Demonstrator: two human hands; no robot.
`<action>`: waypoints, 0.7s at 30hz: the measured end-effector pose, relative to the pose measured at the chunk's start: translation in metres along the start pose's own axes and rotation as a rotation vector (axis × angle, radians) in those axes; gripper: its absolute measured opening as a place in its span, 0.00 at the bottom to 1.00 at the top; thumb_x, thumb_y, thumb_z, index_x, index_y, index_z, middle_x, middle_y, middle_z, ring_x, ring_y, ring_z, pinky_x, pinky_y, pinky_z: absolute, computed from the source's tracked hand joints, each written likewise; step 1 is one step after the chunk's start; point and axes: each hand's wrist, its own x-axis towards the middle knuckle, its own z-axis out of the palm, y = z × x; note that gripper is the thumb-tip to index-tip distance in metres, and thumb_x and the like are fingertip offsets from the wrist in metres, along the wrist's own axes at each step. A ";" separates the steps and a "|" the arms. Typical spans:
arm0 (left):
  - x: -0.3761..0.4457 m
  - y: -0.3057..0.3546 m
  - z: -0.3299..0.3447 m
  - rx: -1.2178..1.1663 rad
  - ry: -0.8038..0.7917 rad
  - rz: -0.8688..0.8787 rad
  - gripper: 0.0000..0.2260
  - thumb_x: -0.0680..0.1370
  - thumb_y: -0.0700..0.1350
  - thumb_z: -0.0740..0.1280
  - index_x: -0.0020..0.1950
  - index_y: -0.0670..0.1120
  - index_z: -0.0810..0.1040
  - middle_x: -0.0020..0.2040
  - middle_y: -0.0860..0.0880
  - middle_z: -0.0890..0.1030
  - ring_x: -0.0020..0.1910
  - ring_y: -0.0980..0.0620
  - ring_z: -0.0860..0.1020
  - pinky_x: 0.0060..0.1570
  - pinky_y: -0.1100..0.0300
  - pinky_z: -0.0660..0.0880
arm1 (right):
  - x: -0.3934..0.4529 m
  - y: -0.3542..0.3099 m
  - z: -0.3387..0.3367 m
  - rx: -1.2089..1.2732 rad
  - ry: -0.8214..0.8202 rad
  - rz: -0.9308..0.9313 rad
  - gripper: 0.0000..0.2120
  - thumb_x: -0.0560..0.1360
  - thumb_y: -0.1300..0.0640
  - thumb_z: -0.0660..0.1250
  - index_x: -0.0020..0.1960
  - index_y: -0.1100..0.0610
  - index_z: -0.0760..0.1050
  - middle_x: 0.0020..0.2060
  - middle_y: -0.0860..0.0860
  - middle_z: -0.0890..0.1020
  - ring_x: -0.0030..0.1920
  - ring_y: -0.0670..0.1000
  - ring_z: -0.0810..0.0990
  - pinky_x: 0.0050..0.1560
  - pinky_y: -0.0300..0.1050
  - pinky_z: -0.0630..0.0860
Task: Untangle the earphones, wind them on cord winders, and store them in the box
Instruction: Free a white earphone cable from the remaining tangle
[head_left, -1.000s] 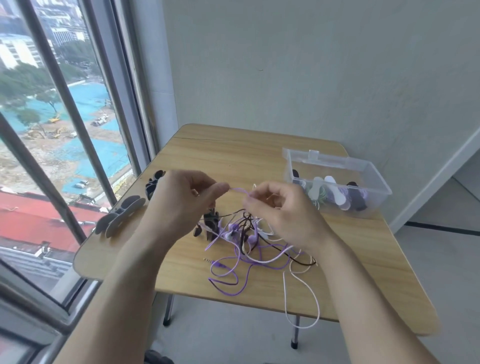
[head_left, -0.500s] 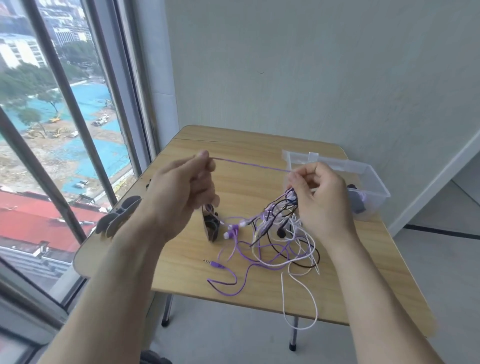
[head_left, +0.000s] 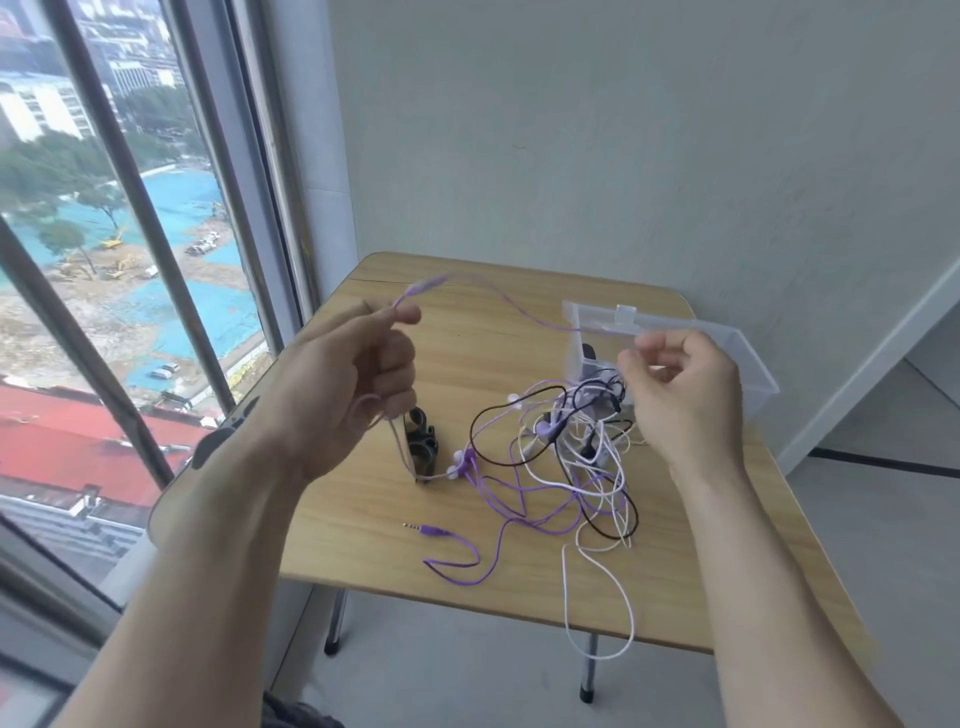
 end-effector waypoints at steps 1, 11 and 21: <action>-0.001 0.002 0.003 -0.054 -0.052 0.012 0.10 0.85 0.42 0.55 0.48 0.46 0.73 0.30 0.52 0.62 0.28 0.53 0.57 0.23 0.64 0.54 | -0.005 -0.005 0.001 -0.062 -0.010 -0.071 0.10 0.74 0.60 0.73 0.52 0.52 0.75 0.47 0.50 0.81 0.40 0.46 0.77 0.49 0.43 0.76; 0.000 -0.008 0.045 -0.358 -0.123 0.223 0.09 0.85 0.38 0.54 0.58 0.43 0.72 0.38 0.46 0.74 0.33 0.50 0.74 0.34 0.58 0.75 | -0.061 -0.037 0.033 -0.138 -1.001 -0.266 0.05 0.77 0.48 0.72 0.44 0.48 0.81 0.36 0.48 0.81 0.33 0.46 0.76 0.37 0.43 0.74; 0.000 -0.034 0.032 0.885 -0.281 0.169 0.09 0.80 0.48 0.66 0.43 0.46 0.79 0.34 0.51 0.82 0.34 0.53 0.78 0.39 0.58 0.73 | -0.017 -0.044 -0.002 0.912 -0.259 -0.015 0.17 0.86 0.55 0.53 0.45 0.60 0.75 0.32 0.52 0.80 0.30 0.51 0.75 0.33 0.42 0.73</action>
